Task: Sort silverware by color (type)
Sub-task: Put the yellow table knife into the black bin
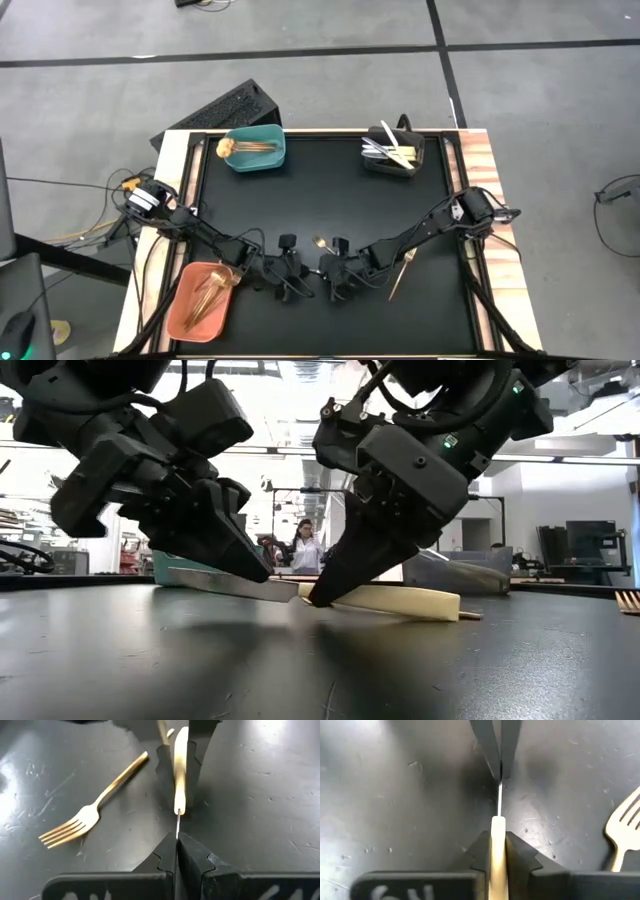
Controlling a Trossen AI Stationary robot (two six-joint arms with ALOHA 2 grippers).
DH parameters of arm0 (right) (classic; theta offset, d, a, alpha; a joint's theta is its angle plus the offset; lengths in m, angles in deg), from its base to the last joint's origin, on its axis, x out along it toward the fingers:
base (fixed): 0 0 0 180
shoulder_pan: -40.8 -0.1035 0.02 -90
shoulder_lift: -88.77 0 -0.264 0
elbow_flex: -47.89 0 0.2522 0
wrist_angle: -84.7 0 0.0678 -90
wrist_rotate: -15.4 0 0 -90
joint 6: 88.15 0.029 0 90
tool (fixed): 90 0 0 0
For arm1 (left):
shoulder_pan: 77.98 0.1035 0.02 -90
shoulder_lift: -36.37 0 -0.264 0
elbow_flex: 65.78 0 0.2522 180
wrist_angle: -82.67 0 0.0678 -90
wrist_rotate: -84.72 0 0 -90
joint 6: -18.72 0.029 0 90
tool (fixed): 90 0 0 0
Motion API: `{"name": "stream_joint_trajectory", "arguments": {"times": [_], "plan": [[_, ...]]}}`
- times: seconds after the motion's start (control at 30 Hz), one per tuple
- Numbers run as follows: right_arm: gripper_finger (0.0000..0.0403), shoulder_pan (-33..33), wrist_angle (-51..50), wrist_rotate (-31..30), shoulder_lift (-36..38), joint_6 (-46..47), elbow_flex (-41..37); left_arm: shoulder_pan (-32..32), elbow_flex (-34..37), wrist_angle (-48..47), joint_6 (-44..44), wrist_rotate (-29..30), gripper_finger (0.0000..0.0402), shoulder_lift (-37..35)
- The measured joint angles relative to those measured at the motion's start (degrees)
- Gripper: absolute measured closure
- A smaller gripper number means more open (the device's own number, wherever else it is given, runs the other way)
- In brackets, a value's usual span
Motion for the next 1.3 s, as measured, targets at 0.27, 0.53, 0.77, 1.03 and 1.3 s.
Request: {"name": "stream_joint_trajectory", "arguments": {"times": [0.27, 0.53, 0.77, 1.03, 1.3], "plan": [[0.0344, 0.1, -5.4, -1.9, 1.5, 0.4, -0.1, 0.0, 0.0, 1.1, -0.4, 1.0, 0.0401, -0.1], [0.0344, 1.1, -16.3, -9.7, 8.6, -2.9, -0.1, 0.0, 0.0, 1.7, -2.0, 1.6, 0.0381, -1.1], [0.0344, 4.4, -25.5, -17.5, 16.1, -5.4, -1.5, -1.1, 0.0, 1.2, 0.8, 2.3, 0.0356, -7.5], [0.0344, 13.7, -25.5, -18.6, 31.1, -10.7, -14.6, -2.2, 7.1, 0.8, 0.0, 6.9, 0.0354, -17.3], [0.0344, 29.8, -22.1, -19.9, 44.5, -30.0, -24.2, -0.3, 13.4, 1.0, -7.2, 20.4, 0.0354, -21.0]]}}
